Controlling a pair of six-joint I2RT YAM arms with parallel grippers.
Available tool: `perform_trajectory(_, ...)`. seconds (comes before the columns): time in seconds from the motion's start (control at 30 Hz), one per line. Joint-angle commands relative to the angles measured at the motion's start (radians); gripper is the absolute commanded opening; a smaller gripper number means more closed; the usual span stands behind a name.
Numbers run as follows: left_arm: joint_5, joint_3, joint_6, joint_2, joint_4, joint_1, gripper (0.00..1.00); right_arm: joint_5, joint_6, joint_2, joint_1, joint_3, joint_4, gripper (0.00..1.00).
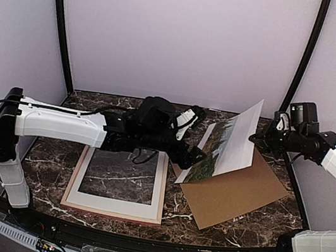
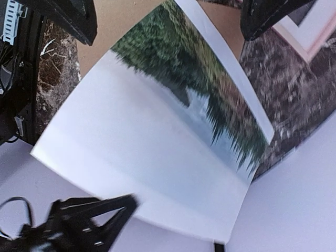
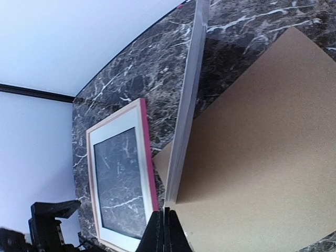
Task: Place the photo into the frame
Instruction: Pick up the photo from the backboard, then pass from the right arm to the left
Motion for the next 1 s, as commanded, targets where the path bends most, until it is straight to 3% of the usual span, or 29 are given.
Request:
perform_trajectory(0.0, -0.091, -0.019, 0.199, -0.041, 0.111, -0.080, 0.99, -0.078, 0.072, 0.035, 0.055, 0.090, 0.057, 0.00)
perform_trajectory(0.23, -0.130, 0.031, 0.339, 0.010, 0.133, -0.149, 0.99, -0.095, 0.123, 0.070, 0.111, 0.170, 0.093, 0.00)
perform_trajectory(0.47, -0.333, 0.084, 0.386, 0.086, 0.163, -0.159, 0.97, -0.118, 0.142, 0.084, 0.136, 0.174, 0.120, 0.00)
perform_trajectory(0.63, -0.405, 0.081, 0.399, 0.104, 0.193, -0.159, 0.82, -0.113, 0.139, 0.084, 0.136, 0.169, 0.118, 0.00)
perform_trajectory(0.97, -0.382, 0.053, 0.393, 0.096, 0.208, -0.159, 0.41, -0.112, 0.131, 0.104, 0.136, 0.167, 0.119, 0.00)
